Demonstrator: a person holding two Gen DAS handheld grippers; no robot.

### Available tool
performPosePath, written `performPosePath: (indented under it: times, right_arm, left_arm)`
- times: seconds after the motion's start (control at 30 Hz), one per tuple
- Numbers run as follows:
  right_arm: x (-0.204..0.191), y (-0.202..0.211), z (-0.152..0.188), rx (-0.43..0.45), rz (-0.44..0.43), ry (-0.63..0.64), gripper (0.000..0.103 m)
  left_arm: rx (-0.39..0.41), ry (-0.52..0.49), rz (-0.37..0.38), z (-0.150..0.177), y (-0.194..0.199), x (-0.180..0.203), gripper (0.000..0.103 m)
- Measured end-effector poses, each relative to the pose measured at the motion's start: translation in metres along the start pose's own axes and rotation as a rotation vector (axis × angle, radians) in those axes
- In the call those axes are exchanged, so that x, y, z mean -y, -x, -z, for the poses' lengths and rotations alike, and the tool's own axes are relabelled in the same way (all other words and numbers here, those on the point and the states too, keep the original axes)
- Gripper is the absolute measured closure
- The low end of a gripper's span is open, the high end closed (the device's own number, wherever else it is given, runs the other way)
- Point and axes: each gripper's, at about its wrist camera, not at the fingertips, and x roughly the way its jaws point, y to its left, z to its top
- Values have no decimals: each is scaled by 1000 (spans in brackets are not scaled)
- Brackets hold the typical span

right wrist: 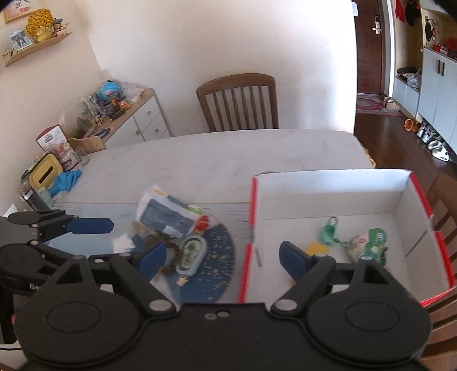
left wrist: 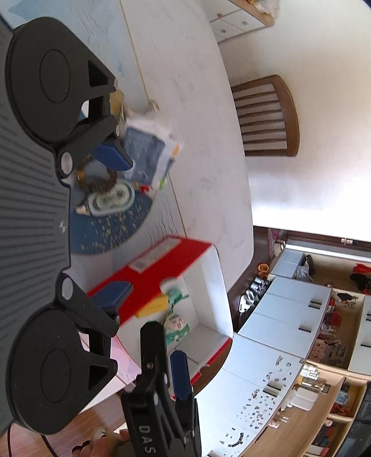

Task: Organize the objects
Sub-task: 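Withdraw both tools from the box back toward the remaining pile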

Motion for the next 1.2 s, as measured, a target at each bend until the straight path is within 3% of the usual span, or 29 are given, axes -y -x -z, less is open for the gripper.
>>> performPosePath:
  times: [0.17, 0.23, 0.27, 0.67, 1.2]
  right_arm:
    - [-21, -14, 6, -6, -24, 0, 16]
    - [-30, -20, 8, -13, -29, 13, 16]
    - [-34, -23, 10, -17, -28, 19, 16]
    - [-65, -77, 22, -79, -12, 58, 16]
    - [-74, -151, 26, -144, 66, 148, 18]
  left_arm:
    - [8, 12, -25, 16, 1, -32, 12]
    - [8, 17, -34, 22, 1, -44, 1]
    - [14, 22, -33, 25, 0, -51, 0]
    - [-12, 48, -55, 61, -31, -119, 0]
    - [-27, 28, -82, 88, -75, -162, 0]
